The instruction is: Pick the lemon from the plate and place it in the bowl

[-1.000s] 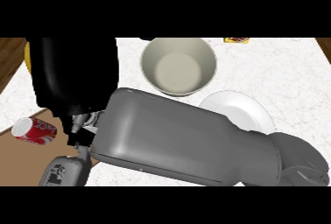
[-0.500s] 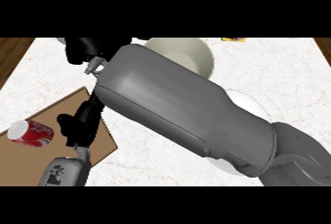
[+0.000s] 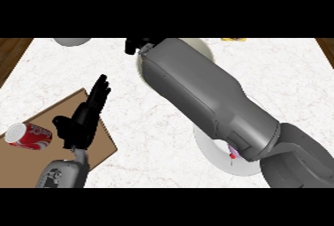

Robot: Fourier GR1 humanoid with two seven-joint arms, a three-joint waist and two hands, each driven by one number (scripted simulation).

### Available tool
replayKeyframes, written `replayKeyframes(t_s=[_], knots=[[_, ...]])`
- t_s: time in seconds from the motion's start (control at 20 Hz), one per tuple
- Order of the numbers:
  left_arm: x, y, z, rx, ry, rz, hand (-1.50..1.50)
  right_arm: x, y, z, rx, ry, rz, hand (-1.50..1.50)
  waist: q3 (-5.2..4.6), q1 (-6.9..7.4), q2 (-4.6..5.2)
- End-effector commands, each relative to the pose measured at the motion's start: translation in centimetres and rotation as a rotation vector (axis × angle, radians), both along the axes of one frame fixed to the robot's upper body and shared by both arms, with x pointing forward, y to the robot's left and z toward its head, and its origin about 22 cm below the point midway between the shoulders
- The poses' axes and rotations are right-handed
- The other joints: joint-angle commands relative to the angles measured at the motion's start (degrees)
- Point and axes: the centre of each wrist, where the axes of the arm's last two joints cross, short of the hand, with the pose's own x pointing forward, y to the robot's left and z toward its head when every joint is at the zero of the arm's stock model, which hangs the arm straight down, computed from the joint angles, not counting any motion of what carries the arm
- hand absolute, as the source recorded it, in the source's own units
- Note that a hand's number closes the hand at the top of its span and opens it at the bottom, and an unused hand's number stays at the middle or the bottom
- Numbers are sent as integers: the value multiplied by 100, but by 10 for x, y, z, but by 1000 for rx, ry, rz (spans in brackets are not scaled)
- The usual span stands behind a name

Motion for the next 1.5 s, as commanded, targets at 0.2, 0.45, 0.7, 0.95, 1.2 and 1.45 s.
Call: replayKeyframes(t_s=[0.2,0.45,0.7,0.95,1.2,1.45], knots=[[-12,-7,-15,7,-7,-7,0,40,-65,-47,-53,27,-77,150,2,10,27],[-13,8,-5,1,-9,0,0,37,-78,-95,4,181,-30,150,5,47,29],[-6,-7,-1,2,-9,-8,0,31,-80,-114,183,287,56,-150,9,29,29],[4,0,-1,-3,8,5,0,47,-123,-103,264,190,156,-150,9,-2,34],[6,4,8,-10,1,21,0,39,-95,-82,405,-26,164,-150,9,-72,-16],[3,8,-15,8,15,36,0,39,-111,-74,519,-57,134,-150,5,-166,-40]])
